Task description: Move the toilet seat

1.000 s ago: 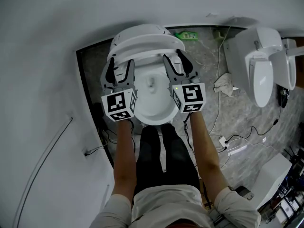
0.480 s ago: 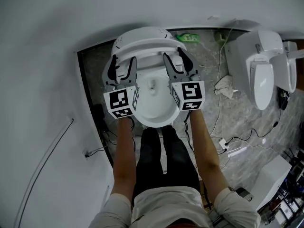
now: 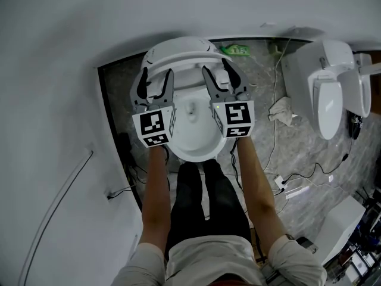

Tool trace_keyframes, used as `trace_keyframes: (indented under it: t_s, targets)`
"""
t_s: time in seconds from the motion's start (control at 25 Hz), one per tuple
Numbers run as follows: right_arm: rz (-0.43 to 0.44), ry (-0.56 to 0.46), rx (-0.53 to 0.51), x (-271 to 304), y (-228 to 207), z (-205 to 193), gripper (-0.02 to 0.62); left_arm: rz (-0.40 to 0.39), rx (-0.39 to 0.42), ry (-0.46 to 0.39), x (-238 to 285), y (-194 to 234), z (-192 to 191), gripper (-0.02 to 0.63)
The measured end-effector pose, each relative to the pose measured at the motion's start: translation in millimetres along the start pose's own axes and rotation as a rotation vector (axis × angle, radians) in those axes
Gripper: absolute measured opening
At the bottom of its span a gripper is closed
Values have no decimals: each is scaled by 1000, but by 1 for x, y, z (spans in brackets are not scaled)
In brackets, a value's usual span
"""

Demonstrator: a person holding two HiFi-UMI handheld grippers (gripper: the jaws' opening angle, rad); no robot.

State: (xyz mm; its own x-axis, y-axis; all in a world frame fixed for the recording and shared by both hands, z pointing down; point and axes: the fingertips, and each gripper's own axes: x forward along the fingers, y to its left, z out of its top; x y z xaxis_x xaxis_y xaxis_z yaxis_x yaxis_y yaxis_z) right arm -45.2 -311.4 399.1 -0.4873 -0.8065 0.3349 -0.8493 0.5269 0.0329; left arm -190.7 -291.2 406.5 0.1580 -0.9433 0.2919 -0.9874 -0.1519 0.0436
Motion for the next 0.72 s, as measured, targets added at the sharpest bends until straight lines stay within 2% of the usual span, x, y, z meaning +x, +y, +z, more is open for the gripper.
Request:
trace_keyframes:
  t_s: [0.28, 0.52, 0.68, 0.72]
  targets:
    - [10, -19, -19, -8, 11, 9, 238, -1, 6, -25, -13, 4, 8, 288]
    - [43, -29, -45, -19, 20, 15, 224, -54, 18, -45, -25, -9, 16, 284]
    - [65, -67, -53, -31, 29, 22, 193, -77, 35, -65, -39, -15, 22, 246]
    - [67, -72, -55, -35, 31, 23, 185, -84, 41, -73, -43, -17, 24, 218]
